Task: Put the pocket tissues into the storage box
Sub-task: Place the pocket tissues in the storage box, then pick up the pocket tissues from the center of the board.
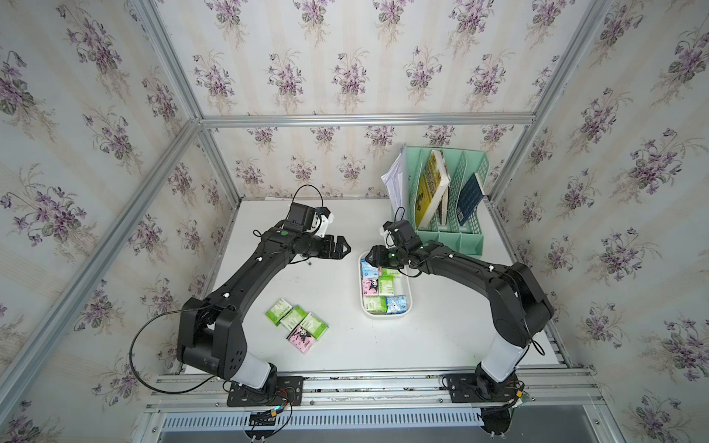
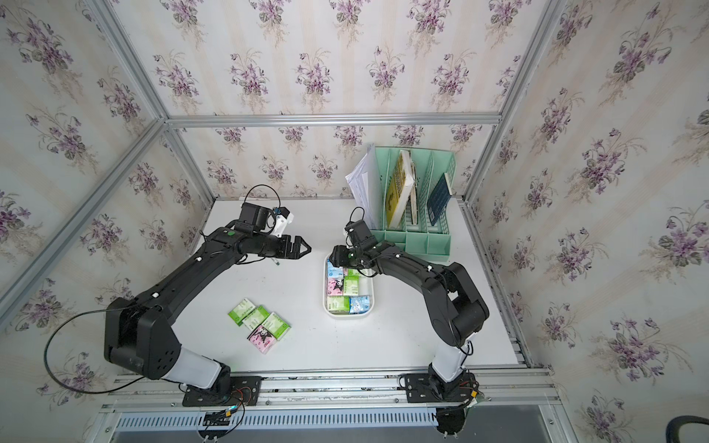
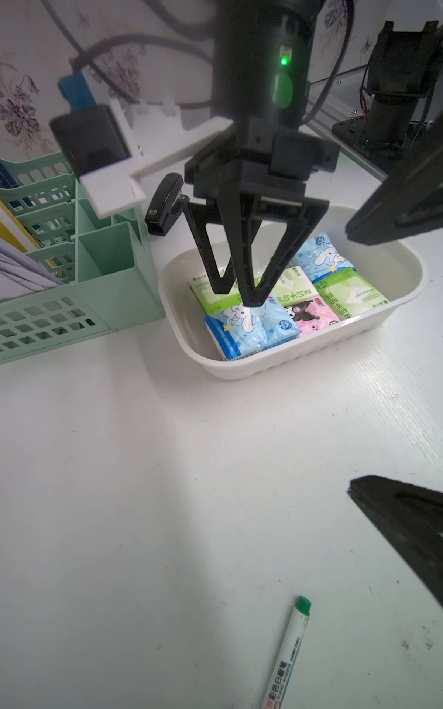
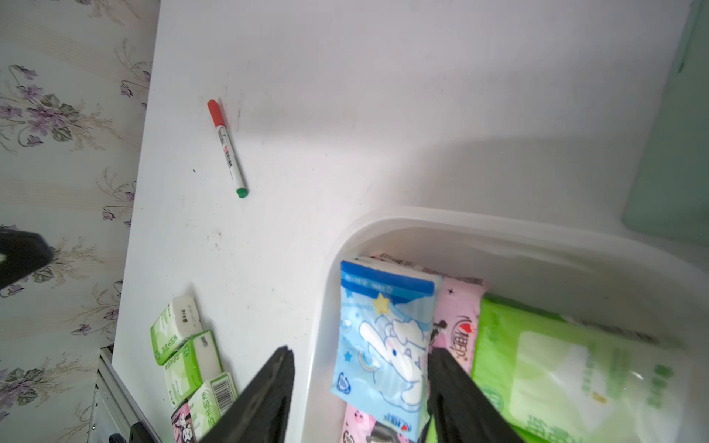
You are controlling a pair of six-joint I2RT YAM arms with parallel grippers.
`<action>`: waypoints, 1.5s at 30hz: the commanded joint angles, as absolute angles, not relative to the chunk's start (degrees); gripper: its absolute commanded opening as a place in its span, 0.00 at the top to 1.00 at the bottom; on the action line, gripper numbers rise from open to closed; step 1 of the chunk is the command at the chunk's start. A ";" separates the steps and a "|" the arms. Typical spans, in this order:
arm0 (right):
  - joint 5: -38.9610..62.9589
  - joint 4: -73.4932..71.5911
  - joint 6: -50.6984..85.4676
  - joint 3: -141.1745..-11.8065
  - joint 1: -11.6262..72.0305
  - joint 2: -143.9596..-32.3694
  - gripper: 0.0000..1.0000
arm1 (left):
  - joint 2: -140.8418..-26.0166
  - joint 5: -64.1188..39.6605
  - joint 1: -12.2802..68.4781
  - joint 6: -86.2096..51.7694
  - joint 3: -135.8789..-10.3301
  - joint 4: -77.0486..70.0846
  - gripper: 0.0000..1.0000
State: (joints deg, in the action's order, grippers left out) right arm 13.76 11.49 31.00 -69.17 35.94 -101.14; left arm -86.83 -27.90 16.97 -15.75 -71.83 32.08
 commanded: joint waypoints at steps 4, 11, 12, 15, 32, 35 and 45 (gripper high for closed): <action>6.47 10.95 23.20 -70.64 39.57 -98.15 0.38 | -82.71 -25.28 11.13 -20.73 -67.49 27.51 0.01; 16.17 9.32 14.57 -76.11 46.32 -101.94 0.39 | -76.82 -25.39 0.62 -22.29 -63.27 29.41 0.01; 18.26 10.13 13.36 -77.50 47.66 -103.50 0.40 | -75.96 -25.37 -0.52 -22.15 -62.84 30.00 0.01; 21.91 12.46 9.12 -80.05 51.79 -107.31 0.41 | -73.75 -25.72 -4.03 -22.06 -61.17 30.51 0.01; 36.59 32.06 -3.84 -93.26 57.64 -123.78 0.39 | -73.83 -30.66 -8.87 -22.78 -58.91 29.60 0.01; 37.31 32.66 -4.43 -93.96 57.61 -124.42 0.38 | -73.75 -30.39 -8.94 -22.59 -58.80 29.78 0.01; 37.94 34.54 -4.86 -96.22 57.99 -126.31 0.38 | -74.15 -29.23 -10.23 -23.44 -60.39 30.99 0.01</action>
